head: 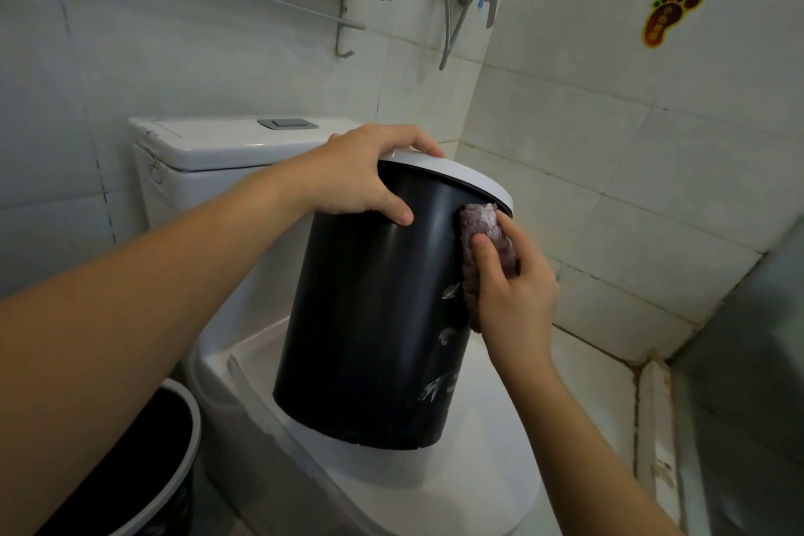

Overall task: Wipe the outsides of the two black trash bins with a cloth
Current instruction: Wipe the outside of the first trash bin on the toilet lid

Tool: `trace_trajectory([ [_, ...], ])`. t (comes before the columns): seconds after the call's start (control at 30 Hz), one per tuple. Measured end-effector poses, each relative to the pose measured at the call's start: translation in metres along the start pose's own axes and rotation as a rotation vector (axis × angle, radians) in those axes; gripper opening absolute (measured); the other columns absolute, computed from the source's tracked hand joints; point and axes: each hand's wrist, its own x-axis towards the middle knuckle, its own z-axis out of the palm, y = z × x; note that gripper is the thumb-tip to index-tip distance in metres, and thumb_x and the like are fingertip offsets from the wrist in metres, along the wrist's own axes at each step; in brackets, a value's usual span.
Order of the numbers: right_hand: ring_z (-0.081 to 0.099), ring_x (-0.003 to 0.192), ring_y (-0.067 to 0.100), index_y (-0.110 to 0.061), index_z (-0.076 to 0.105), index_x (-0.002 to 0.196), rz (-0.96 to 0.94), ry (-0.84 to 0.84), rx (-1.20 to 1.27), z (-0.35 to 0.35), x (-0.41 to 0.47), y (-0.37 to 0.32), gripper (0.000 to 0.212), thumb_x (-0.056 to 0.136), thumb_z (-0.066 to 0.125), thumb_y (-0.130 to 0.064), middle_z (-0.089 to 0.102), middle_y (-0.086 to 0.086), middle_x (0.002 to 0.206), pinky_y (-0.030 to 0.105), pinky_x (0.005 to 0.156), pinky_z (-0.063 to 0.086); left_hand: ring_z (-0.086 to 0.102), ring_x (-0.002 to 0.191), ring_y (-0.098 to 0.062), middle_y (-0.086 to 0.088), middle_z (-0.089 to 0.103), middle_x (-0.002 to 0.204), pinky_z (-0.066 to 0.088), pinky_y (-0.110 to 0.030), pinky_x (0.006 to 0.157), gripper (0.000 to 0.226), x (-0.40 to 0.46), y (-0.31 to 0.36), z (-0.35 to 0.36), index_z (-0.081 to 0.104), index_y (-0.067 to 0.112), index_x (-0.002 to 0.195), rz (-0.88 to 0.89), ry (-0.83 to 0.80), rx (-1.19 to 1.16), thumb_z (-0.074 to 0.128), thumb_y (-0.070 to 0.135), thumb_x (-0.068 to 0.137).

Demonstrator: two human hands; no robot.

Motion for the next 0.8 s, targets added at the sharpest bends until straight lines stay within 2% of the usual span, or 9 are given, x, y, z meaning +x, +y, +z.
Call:
trace_trajectory([
  [0.13, 0.053, 0.094, -0.014, -0.029, 0.061, 0.134, -0.077, -0.004, -0.028, 0.0, -0.006, 0.001, 0.04, 0.094, 0.066, -0.031, 0.058, -0.02, 0.104, 0.005, 0.079, 0.038, 0.062, 0.103, -0.014, 0.01, 0.065, 0.11, 0.053, -0.041, 0.094, 0.061, 0.0, 0.001, 0.0, 0.059, 0.053, 0.105, -0.017, 0.015, -0.032, 0.082, 0.034, 0.051],
  [0.27, 0.052, 0.09, -0.008, -0.022, 0.055, 0.141, -0.166, -0.072, -0.124, -0.001, -0.009, 0.0, 0.05, 0.093, 0.068, -0.024, 0.056, -0.007, 0.107, 0.003, 0.076, 0.038, 0.063, 0.097, -0.016, 0.006, 0.064, 0.106, 0.054, -0.041, 0.088, 0.056, 0.0, 0.004, 0.0, 0.059, 0.047, 0.101, -0.029, 0.053, -0.036, 0.085, 0.035, 0.053],
  [0.33, 0.052, 0.089, -0.006, -0.02, 0.054, 0.142, -0.22, -0.074, -0.182, -0.003, -0.006, 0.002, 0.049, 0.094, 0.066, -0.021, 0.057, -0.005, 0.107, 0.003, 0.077, 0.038, 0.062, 0.091, -0.011, 0.009, 0.063, 0.101, 0.052, -0.034, 0.081, 0.054, 0.002, 0.004, -0.002, 0.059, 0.041, 0.1, -0.024, 0.042, -0.04, 0.09, 0.022, 0.06],
  [0.43, 0.056, 0.093, 0.002, -0.02, 0.054, 0.14, -0.229, -0.04, -0.202, -0.005, 0.0, 0.002, 0.047, 0.095, 0.065, -0.02, 0.065, -0.003, 0.112, 0.016, 0.085, 0.044, 0.061, 0.084, -0.004, 0.013, 0.065, 0.097, 0.046, -0.024, 0.072, 0.053, 0.005, 0.007, -0.004, 0.056, 0.033, 0.098, -0.008, 0.0, -0.028, 0.088, 0.007, 0.065],
  [0.5, 0.062, 0.1, 0.014, -0.022, 0.054, 0.133, -0.169, 0.006, -0.163, -0.003, 0.001, 0.0, 0.041, 0.094, 0.066, -0.023, 0.067, -0.004, 0.115, 0.033, 0.089, 0.051, 0.062, 0.087, -0.007, 0.014, 0.065, 0.096, 0.046, -0.025, 0.073, 0.053, 0.007, 0.008, -0.003, 0.053, 0.033, 0.096, -0.006, -0.009, -0.007, 0.088, 0.007, 0.064],
  [0.53, 0.063, 0.102, 0.017, -0.021, 0.056, 0.13, -0.173, 0.031, -0.167, -0.001, 0.0, -0.001, 0.038, 0.094, 0.066, -0.023, 0.067, -0.004, 0.114, 0.033, 0.089, 0.051, 0.062, 0.089, -0.009, 0.014, 0.065, 0.096, 0.048, -0.027, 0.074, 0.053, 0.008, 0.009, -0.002, 0.053, 0.034, 0.095, -0.003, -0.009, 0.003, 0.088, 0.008, 0.064],
  [0.63, 0.059, 0.098, 0.014, -0.014, 0.065, 0.124, -0.275, 0.101, -0.232, 0.006, -0.005, -0.001, 0.033, 0.093, 0.067, -0.023, 0.061, -0.009, 0.106, 0.006, 0.085, 0.037, 0.063, 0.092, -0.013, 0.014, 0.065, 0.097, 0.05, -0.033, 0.079, 0.055, 0.01, 0.008, 0.0, 0.052, 0.037, 0.093, 0.007, -0.005, 0.011, 0.089, 0.01, 0.062],
  [0.67, 0.057, 0.095, 0.012, -0.014, 0.066, 0.123, -0.29, 0.112, -0.243, 0.008, -0.007, -0.001, 0.033, 0.092, 0.067, -0.026, 0.057, -0.012, 0.103, 0.003, 0.082, 0.034, 0.063, 0.092, -0.013, 0.014, 0.066, 0.097, 0.051, -0.033, 0.079, 0.054, 0.01, 0.008, 0.0, 0.053, 0.036, 0.093, 0.007, -0.005, 0.006, 0.089, 0.01, 0.062],
  [0.8, 0.051, 0.094, 0.008, -0.018, 0.065, 0.126, -0.27, 0.098, -0.26, 0.011, -0.011, 0.0, 0.035, 0.092, 0.068, -0.027, 0.057, -0.01, 0.105, 0.009, 0.077, 0.032, 0.063, 0.093, -0.013, 0.016, 0.066, 0.095, 0.052, -0.038, 0.083, 0.054, 0.009, 0.007, 0.0, 0.054, 0.037, 0.093, 0.009, -0.001, 0.011, 0.089, 0.012, 0.061],
])
